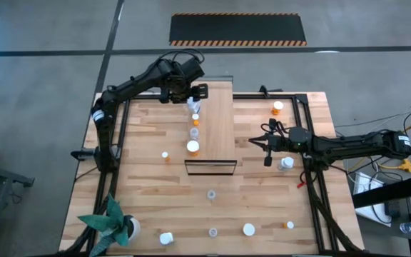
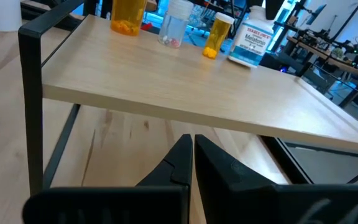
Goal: Pick and place medicine bottles onto shelf by color
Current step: Put the top white pill bottle on the shelf
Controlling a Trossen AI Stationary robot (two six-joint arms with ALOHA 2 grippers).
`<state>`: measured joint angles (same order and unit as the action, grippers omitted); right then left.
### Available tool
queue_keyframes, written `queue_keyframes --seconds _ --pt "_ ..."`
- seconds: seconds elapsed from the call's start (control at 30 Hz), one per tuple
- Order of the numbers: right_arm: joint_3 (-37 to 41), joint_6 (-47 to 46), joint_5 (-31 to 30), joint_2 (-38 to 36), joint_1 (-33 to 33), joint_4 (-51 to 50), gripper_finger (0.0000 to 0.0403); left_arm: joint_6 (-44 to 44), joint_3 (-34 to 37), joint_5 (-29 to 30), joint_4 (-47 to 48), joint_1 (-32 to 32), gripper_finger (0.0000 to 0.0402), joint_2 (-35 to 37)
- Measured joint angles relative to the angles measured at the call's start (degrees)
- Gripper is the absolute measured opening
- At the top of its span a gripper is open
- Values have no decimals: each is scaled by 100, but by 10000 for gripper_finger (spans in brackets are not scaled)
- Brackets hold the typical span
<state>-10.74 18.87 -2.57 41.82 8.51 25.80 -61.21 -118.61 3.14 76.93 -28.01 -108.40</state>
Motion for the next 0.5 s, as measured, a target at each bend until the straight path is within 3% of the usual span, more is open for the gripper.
queue_keyframes --seconds 0.5 --pt "0 20 0 0 0 -20 9 8 -4 2 -165 9 192 -11"
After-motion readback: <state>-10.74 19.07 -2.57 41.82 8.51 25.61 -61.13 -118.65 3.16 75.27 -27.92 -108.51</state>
